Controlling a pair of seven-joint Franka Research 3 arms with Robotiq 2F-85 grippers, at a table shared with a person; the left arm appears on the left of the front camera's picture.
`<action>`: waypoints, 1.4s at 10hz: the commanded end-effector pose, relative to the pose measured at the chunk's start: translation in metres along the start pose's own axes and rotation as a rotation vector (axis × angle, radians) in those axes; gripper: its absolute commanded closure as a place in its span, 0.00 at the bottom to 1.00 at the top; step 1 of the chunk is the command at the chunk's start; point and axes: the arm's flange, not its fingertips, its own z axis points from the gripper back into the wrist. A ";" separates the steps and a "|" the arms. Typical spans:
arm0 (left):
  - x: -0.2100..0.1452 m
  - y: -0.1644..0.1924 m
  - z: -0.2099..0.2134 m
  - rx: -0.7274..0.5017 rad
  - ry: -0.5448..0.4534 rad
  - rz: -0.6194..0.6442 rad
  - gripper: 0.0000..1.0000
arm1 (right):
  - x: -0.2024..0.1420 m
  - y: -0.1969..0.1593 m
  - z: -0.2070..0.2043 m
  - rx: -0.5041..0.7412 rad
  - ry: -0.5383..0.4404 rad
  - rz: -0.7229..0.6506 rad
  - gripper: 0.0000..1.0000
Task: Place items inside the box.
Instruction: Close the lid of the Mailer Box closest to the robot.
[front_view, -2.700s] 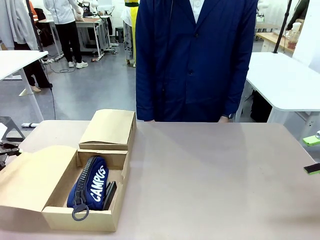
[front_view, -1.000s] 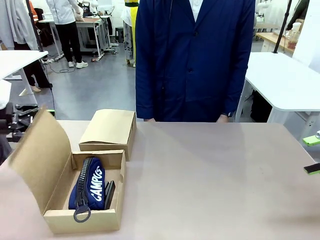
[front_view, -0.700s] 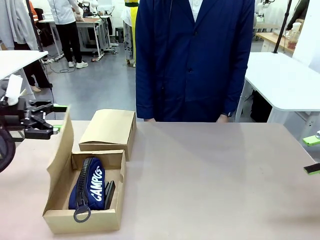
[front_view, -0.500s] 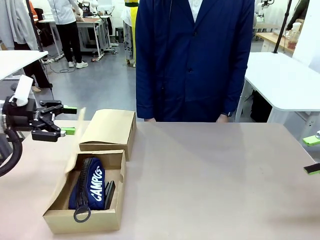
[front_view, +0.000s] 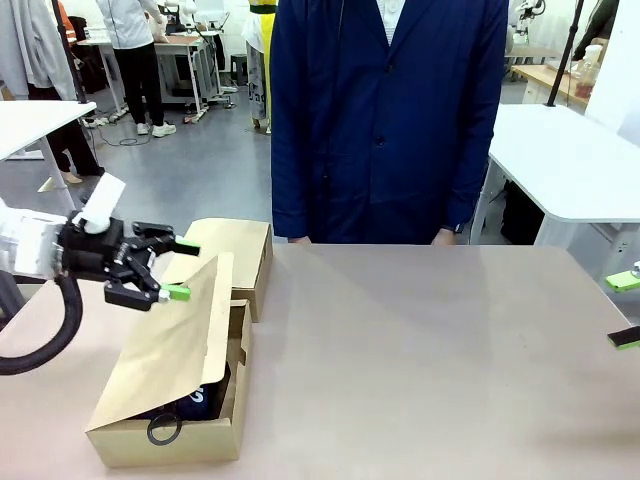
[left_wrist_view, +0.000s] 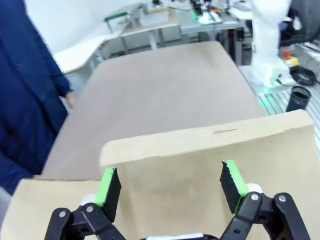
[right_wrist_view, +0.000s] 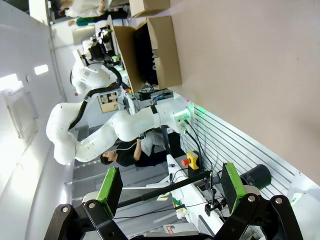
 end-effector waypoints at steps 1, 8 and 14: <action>-0.005 -0.043 -0.023 -0.130 0.069 -0.026 0.00 | 0.000 0.004 0.000 0.023 -0.006 -0.013 0.00; -0.023 -0.053 -0.049 -0.259 0.204 -0.018 0.00 | 0.000 0.004 0.000 0.023 -0.006 -0.013 0.00; 0.049 -0.059 0.037 -0.203 0.133 0.125 0.00 | 0.000 0.004 0.000 0.023 -0.006 -0.013 0.00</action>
